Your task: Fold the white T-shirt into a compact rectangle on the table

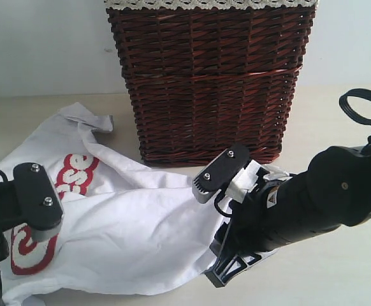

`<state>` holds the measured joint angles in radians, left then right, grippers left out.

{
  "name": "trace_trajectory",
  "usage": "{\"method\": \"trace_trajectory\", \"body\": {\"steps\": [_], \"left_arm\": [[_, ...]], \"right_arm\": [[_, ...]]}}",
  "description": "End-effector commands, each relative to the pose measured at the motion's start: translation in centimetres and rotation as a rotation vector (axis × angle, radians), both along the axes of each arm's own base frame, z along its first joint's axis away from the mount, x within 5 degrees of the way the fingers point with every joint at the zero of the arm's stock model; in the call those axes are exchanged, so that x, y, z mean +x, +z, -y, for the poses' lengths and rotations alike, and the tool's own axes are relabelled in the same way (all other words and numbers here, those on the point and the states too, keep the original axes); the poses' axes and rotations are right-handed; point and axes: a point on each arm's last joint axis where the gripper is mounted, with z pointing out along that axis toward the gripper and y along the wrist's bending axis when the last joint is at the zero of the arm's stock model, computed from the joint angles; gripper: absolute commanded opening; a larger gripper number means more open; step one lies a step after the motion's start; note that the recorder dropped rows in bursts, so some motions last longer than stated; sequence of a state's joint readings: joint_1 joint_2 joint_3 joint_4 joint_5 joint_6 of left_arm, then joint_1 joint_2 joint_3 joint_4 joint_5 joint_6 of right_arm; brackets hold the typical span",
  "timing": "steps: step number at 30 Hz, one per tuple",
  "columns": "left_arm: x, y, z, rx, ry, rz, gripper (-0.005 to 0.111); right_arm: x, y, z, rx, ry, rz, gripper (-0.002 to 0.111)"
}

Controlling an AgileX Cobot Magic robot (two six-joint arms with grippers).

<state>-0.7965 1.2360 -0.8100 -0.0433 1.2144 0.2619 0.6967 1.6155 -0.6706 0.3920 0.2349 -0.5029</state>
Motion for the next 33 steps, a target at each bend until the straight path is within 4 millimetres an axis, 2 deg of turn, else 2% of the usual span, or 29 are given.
{"method": "trace_trajectory", "body": {"steps": [1, 5, 7, 11, 14, 16, 18, 20, 27, 33], "left_arm": [[0.6, -0.1, 0.7, -0.067, 0.025, 0.081, 0.019], [0.5, 0.0, 1.1, -0.117, 0.044, 0.062, 0.051], [0.3, 0.0, 1.3, -0.13, 0.056, 0.034, 0.061], [-0.3, 0.0, 1.4, -0.141, 0.066, -0.026, 0.062], [0.1, -0.1, 1.0, -0.1, 0.079, 0.016, 0.062], [1.0, -0.2, 0.4, -0.032, 0.158, 0.102, 0.062], [2.0, -0.1, -0.6, 0.051, 0.326, 0.226, 0.062], [2.1, -0.4, -1.2, 0.098, 0.391, 0.255, 0.062], [-0.6, -3.9, -0.3, -0.045, 0.26, 0.012, 0.062], [-1.7, -6.6, -1.2, 0.034, 0.279, -0.071, 0.061]], "right_arm": [[-0.1, 0.2, 0.0, 0.004, 0.0, 0.002, 0.041], [-0.1, 0.2, 0.0, 0.004, 0.0, 0.002, 0.041], [-0.1, 0.2, 0.0, 0.004, 0.0, 0.002, 0.041], [-0.1, 0.2, 0.0, 0.004, 0.0, 0.002, 0.041], [-0.2, 0.2, 0.1, 0.003, 0.0, 0.0, 0.041], [-0.1, 0.2, 0.1, 0.003, 0.0, 0.0, 0.041], [-0.1, 0.2, 0.1, 0.003, 0.0, 0.0, 0.041], [-0.1, 0.2, 0.1, 0.003, 0.0, 0.0, 0.041], [-0.1, 0.2, 0.1, 0.003, 0.0, 0.0, 0.041], [-0.2, 0.2, 0.1, 0.003, -0.001, -0.003, 0.041]]}}
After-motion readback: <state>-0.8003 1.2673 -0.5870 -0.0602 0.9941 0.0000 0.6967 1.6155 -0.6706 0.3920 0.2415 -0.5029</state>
